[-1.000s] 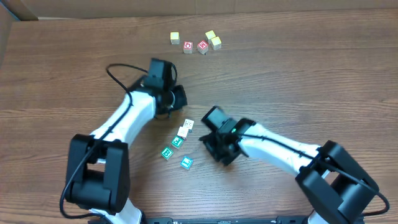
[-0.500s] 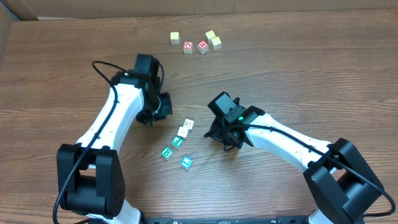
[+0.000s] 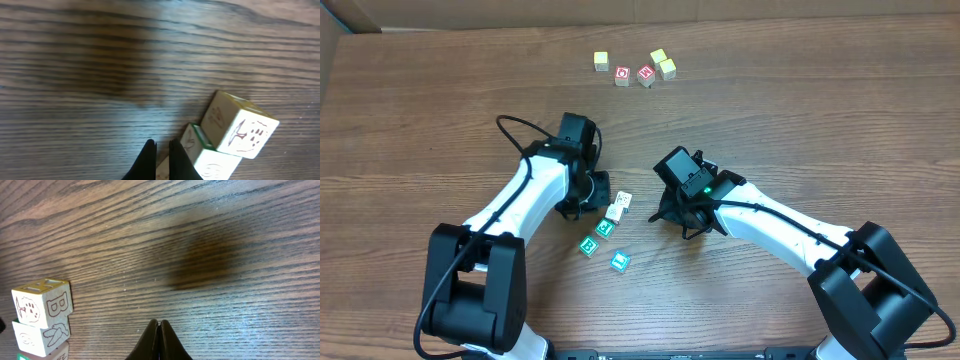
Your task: Flip 5 blocks
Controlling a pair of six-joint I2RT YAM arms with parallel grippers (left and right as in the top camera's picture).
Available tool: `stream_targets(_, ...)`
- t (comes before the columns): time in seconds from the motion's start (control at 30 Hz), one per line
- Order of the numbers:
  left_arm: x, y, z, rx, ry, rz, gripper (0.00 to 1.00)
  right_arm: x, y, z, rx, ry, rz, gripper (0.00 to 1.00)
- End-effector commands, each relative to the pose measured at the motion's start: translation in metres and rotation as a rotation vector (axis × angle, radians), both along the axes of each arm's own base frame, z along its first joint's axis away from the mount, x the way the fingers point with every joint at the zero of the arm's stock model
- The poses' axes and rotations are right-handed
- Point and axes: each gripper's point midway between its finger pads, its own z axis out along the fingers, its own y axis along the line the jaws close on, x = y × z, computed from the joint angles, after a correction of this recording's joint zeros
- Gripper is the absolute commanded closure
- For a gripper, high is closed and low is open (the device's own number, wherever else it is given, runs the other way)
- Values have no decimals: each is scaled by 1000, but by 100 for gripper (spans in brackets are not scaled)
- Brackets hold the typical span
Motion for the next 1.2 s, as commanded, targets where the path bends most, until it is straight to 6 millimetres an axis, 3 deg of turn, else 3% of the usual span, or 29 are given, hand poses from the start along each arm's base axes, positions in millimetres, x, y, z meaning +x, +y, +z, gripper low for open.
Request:
stream_targets(0.0, -6, -9, -1, -15, 2, -37, 96, 7, 5, 8, 4, -37, 12, 96)
stream_targets(0.27, -9, -19, -1, -21, 4, -58, 96, 3, 3, 7, -1, -16, 16, 96)
stream_targets(0.5, -6, -20, 0, -22, -7, -41, 96, -1, 14, 9, 56, 7, 36, 96)
stream_targets(0.63, -4, -13, -1, 17, -17, -28, 96, -5, 18, 9, 56, 7, 51, 96)
stream_targets(0.8, 0, -3, -1, 73, -35, -21, 96, -12, 38, 12, 81, -20, 102, 96)
stream_targets(1.17, -23, 11, -3, 144, 53, -33, 96, -17, 45, 13, 84, -28, 121, 96)
